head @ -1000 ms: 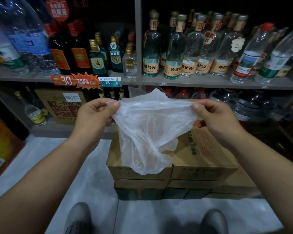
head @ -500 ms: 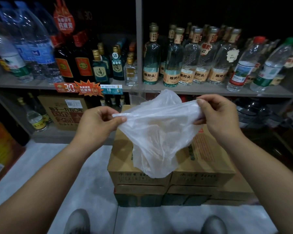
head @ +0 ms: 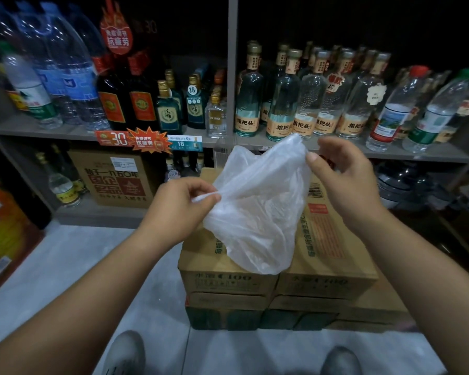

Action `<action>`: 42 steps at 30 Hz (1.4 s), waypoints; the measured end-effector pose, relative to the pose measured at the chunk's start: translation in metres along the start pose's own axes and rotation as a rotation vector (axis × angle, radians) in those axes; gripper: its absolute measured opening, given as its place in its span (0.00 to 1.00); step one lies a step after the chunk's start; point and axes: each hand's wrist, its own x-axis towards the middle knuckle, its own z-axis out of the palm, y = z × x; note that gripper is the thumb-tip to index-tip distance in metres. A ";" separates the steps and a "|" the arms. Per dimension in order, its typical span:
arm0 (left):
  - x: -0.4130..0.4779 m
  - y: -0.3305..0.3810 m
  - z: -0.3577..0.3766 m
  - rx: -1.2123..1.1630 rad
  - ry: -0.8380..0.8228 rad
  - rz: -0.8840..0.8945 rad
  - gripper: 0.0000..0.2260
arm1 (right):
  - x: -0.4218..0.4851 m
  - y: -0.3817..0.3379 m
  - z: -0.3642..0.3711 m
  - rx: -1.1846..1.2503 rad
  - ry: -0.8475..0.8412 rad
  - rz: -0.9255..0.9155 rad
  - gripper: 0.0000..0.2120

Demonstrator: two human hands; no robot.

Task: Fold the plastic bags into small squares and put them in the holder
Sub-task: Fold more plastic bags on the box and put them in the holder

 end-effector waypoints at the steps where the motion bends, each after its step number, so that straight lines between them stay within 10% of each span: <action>1: 0.001 0.002 0.001 -0.088 0.022 -0.037 0.03 | -0.008 -0.006 0.000 -0.032 -0.004 -0.028 0.14; 11: -0.005 0.021 0.012 -0.668 -0.001 -0.289 0.06 | -0.089 -0.017 -0.004 -0.079 -0.448 0.099 0.16; 21: -0.028 0.025 0.031 -0.853 0.143 -0.326 0.08 | -0.121 0.019 -0.014 -0.190 -0.394 0.316 0.12; 42: -0.038 -0.015 0.019 -0.835 0.213 -0.514 0.08 | -0.113 0.056 -0.037 0.343 -0.541 0.547 0.09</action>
